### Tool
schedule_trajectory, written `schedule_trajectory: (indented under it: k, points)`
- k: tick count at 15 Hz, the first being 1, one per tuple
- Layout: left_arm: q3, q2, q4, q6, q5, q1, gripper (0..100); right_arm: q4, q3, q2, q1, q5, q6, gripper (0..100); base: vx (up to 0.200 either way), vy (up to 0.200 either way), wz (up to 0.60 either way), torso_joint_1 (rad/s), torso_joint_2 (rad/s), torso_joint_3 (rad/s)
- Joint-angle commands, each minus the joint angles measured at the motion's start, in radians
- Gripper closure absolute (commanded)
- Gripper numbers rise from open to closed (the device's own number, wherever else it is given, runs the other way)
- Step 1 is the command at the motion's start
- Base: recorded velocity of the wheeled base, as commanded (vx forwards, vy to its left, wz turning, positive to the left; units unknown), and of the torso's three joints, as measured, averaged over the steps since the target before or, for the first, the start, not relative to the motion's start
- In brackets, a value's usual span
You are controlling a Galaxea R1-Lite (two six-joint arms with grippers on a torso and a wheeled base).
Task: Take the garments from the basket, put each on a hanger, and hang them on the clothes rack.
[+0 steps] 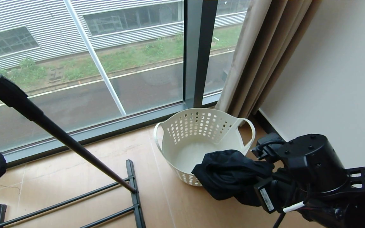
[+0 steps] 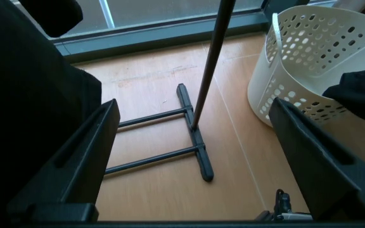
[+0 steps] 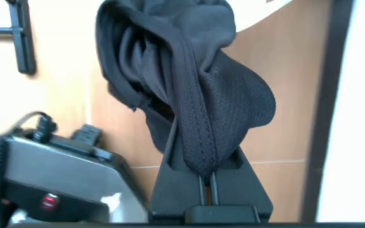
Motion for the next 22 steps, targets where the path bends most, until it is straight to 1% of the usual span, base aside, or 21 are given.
schedule_trajectory:
  k: [1, 2, 3, 4, 6, 9, 10, 12, 13, 15, 17, 22]
  points:
    - [0.000, 0.001, 0.000, 0.001, 0.000, 0.000, 0, -0.041, 0.069, -0.029, -0.001, 0.046, -0.005, 100, 0.000, 0.000, 0.00, 0.002, 0.00, 0.198]
    - [0.000, 0.001, 0.000, 0.002, 0.000, -0.002, 0, -0.136, 0.101, -0.014, -0.042, 0.108, -0.007, 100, 0.000, 0.000, 0.00, 0.007, 0.00, 0.207]
    - [0.000, 0.001, 0.000, 0.002, 0.000, -0.002, 0, -0.204, 0.115, -0.006, -0.067, 0.121, -0.013, 100, 0.000, 0.000, 0.00, 0.002, 0.00, 0.193]
    - [0.000, 0.001, 0.000, 0.002, 0.000, -0.002, 0, -0.233, 0.119, -0.008, -0.068, 0.119, -0.023, 100, 0.000, 0.000, 0.00, 0.007, 0.00, 0.203]
    - [0.000, 0.001, 0.000, 0.001, 0.001, -0.002, 0, -0.230, 0.119, -0.028, -0.070, 0.119, -0.033, 100, 0.000, 0.000, 0.00, 0.002, 0.00, 0.203]
    - [0.000, 0.001, 0.000, 0.002, 0.000, -0.002, 0, -0.230, 0.151, -0.031, -0.068, 0.118, -0.056, 100, 0.000, 0.000, 0.00, 0.001, 0.00, 0.198]
    - [0.000, 0.001, 0.002, 0.004, -0.002, -0.002, 0, -0.230, 0.156, -0.031, -0.068, 0.118, -0.114, 100, 0.000, 0.000, 0.00, 0.007, -0.03, 0.178]
    - [0.000, 0.001, 0.002, 0.004, -0.002, -0.002, 0, -0.230, 0.161, -0.031, -0.070, 0.116, -0.160, 100, 0.000, 0.000, 0.00, 0.051, -0.26, 0.000]
    - [0.000, 0.001, 0.002, 0.004, -0.002, -0.002, 0, -0.230, 0.164, -0.038, -0.070, 0.116, -0.198, 100, 0.000, 0.000, 0.00, 0.090, -0.37, -0.080]
    - [0.000, 0.001, 0.002, 0.005, -0.002, -0.003, 0, -0.230, 0.162, -0.049, -0.070, 0.115, -0.240, 100, 0.000, 0.000, 0.00, 0.105, -0.42, -0.107]
    - [0.000, 0.001, 0.002, 0.010, -0.003, -0.005, 0, -0.232, 0.184, -0.052, -0.070, 0.115, -0.244, 100, 0.000, 0.000, 0.00, 0.122, -0.45, -0.127]
    - [0.000, 0.001, 0.002, 0.010, -0.003, -0.005, 0, -0.230, 0.188, -0.083, -0.071, 0.115, -0.258, 100, 0.000, 0.000, 0.00, 0.155, -0.47, -0.117]
